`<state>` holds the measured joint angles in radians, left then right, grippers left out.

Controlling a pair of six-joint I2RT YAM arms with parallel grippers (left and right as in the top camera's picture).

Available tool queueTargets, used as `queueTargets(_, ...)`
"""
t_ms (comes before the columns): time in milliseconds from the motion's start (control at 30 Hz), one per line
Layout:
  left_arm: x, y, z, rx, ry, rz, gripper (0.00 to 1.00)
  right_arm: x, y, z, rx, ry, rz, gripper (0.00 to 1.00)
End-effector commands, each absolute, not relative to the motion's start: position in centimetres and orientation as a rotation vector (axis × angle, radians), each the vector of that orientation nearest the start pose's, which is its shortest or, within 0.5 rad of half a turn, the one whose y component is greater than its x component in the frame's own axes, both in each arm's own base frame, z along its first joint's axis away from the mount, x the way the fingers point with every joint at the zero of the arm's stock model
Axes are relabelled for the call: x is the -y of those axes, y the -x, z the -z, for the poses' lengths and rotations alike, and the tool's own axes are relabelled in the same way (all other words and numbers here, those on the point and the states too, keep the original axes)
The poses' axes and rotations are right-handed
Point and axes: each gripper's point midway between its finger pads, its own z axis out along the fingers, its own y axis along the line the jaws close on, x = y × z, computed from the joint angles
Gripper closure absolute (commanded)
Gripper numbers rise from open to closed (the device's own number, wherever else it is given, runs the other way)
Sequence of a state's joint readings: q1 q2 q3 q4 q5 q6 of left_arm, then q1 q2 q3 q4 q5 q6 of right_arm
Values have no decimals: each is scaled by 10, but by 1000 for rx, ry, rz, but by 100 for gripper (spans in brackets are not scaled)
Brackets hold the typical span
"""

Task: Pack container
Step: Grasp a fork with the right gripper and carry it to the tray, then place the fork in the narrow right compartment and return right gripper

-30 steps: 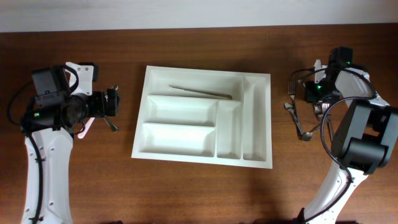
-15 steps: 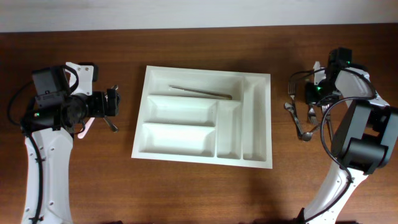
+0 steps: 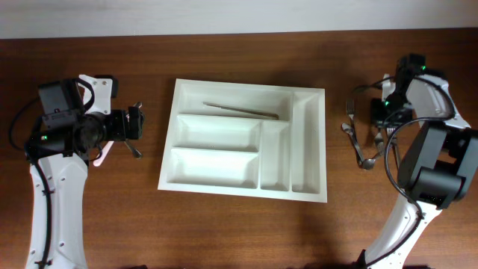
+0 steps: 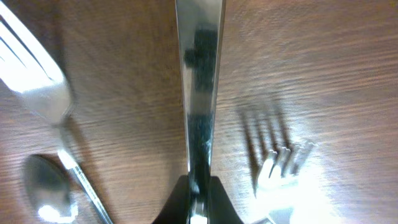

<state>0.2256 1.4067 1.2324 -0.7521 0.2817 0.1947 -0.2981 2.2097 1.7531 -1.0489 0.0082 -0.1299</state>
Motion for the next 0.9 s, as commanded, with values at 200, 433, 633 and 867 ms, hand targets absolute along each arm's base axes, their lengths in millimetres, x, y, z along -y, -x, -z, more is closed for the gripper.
queueTargets(200,-35,-377,-206,-2432,-105,177,1,90,-446,-145,-2897,-229,16,96)
queueTargets(433,-35,-377,-206,-2432,-105,177,1,20,-429,-149,-2982,-156,-83,96)
queueTargets(633,-35,-377,-206,-2432,-105,177,1,-43,-421,-132,-3032,-154,-183,96)
queueTargets(867,-35,-377,-206,-2432,-105,177,1,-89,-405,-95,-3087,-189,-171,96)
